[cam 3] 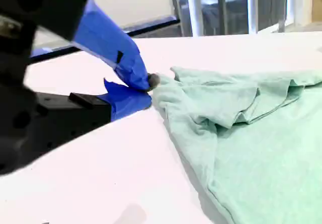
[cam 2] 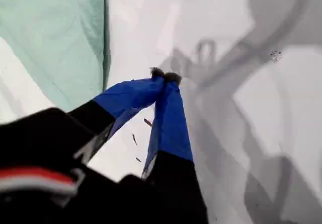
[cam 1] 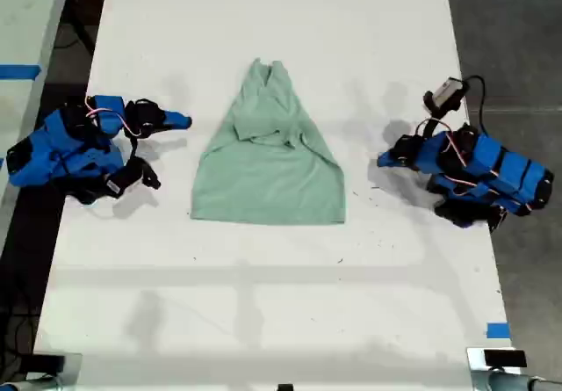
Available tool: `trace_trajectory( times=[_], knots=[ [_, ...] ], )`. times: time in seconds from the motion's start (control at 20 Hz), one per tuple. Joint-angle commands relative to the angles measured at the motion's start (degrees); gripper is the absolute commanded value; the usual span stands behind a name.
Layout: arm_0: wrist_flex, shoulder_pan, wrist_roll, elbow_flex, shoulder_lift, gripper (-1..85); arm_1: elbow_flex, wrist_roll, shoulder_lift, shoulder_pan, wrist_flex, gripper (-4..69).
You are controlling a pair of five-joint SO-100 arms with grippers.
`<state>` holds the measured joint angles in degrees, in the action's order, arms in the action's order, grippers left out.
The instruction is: Fold t shirt
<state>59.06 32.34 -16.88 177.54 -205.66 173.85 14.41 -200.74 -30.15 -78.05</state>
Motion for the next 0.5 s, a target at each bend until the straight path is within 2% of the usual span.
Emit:
trace_trajectory(
  times=[0.0,0.2,0.25,0.45],
  knots=[
    [4.4,-0.6,11.6,-2.7,-0.6,-0.1,-5.0,-11.9,-0.6,1.6,-9.1,-0.5],
    [4.5,-0.6,11.6,-2.8,-0.6,-0.1,-5.5,-11.8,0.2,2.7,-8.9,-0.4],
    [4.5,-0.6,11.6,-2.8,-0.6,-0.1,-6.8,-12.0,3.4,3.2,-7.1,-0.4],
    [4.7,-0.7,11.6,-2.8,-0.6,-0.1,-29.0,-13.9,40.3,10.2,0.9,-0.4]
  ],
)
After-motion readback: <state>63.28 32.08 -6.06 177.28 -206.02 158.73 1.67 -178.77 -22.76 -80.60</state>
